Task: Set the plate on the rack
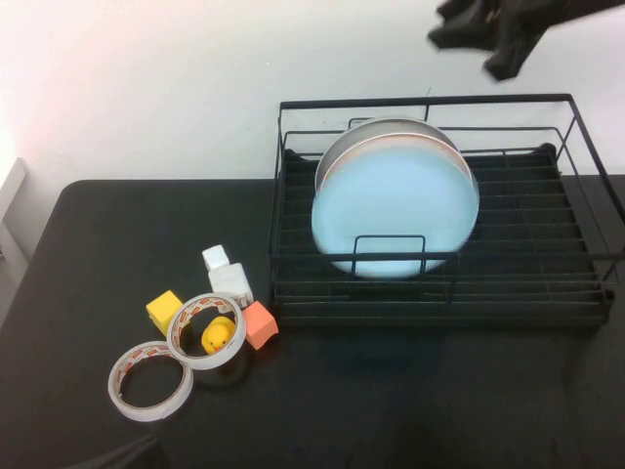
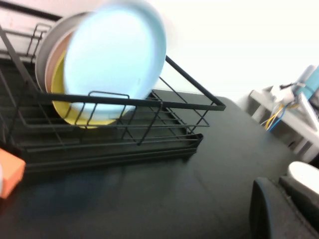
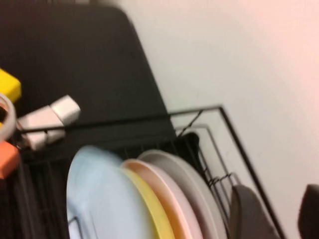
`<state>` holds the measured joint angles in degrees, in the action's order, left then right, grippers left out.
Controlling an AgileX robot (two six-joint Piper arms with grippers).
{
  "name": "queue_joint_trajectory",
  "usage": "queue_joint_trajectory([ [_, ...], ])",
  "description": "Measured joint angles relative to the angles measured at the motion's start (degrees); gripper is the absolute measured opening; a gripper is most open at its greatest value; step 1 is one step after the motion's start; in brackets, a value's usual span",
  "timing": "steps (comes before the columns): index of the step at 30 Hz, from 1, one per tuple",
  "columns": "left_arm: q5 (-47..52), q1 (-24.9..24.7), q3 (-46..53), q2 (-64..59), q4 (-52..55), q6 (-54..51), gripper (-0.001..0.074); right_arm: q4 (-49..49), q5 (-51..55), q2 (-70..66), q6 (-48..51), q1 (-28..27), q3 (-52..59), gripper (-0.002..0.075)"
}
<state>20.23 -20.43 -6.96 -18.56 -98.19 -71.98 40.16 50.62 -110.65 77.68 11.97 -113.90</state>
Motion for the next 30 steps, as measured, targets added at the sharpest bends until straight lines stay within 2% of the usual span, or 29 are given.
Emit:
queue_joint_trajectory([
  [4, 0.00, 0.00, 0.00, 0.00, 0.02, -1.98, -0.0001, -1.90, 6.29, 6.85, -2.78, 0.00, -0.47, 0.0142],
  [9, 0.70, 0.00, 0.00, 0.00, 0.02, -2.47, -0.0002, -10.34, 11.71, 11.13, -11.26, 0.00, -0.48, 0.0028],
  [13, 1.33, 0.00, 0.00, 0.00, 1.06, -2.70, -0.0002, -16.85, 15.50, 12.08, -18.39, 0.00, -0.36, 0.0005],
  [16, 1.33, 0.00, 0.00, 0.00, 4.45, -2.77, -0.0002, -17.66, 18.30, 13.63, -20.33, -0.09, 0.09, 0.0000],
  [19, 1.33, 0.00, 0.00, 0.00, 6.78, -2.77, -0.0002, -14.49, 18.15, 17.07, -20.87, -0.09, 1.97, -0.0001],
  [22, 0.04, 0.00, 0.00, 0.00, 7.17, -2.64, -0.0002, -9.30, 13.68, 22.34, -20.41, -0.09, 7.01, -0.0001],
  [30, -7.97, 0.00, 0.00, 0.00, 7.17, 0.01, -0.0002, 7.70, -0.05, 42.36, -7.82, -0.09, 31.62, -0.0001],
])
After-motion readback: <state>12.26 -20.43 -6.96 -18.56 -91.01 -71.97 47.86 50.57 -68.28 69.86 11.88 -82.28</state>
